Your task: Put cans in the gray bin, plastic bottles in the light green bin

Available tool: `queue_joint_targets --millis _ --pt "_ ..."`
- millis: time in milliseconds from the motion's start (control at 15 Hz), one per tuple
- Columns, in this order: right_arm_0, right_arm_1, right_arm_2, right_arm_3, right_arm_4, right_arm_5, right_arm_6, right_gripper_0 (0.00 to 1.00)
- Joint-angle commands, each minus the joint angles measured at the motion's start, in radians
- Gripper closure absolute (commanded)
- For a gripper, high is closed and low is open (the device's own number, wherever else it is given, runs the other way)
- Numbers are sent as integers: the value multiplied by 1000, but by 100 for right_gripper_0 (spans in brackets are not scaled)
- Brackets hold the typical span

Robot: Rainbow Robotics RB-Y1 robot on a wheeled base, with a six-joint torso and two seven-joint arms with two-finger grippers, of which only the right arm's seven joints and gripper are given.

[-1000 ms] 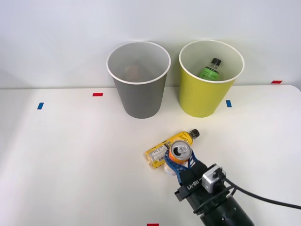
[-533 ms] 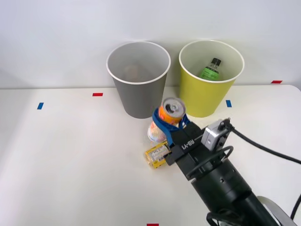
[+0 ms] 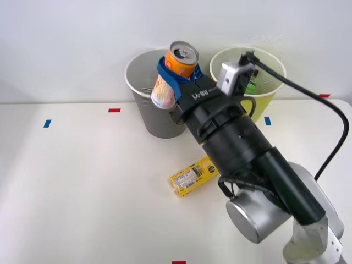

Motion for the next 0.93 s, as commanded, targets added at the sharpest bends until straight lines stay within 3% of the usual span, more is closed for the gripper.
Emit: queue_joint_targets --millis 67,200,400,467,933 --pt "-148 70 -89 1 -9 238 -13 100" --pt "-220 86 -106 50 -15 292 -18 100" --pt "-340 101 -112 344 -24 30 -30 100" --pt "-373 107 -120 397 -23 19 -26 100" --pt "-533 116 -134 653 66 4 -29 100"
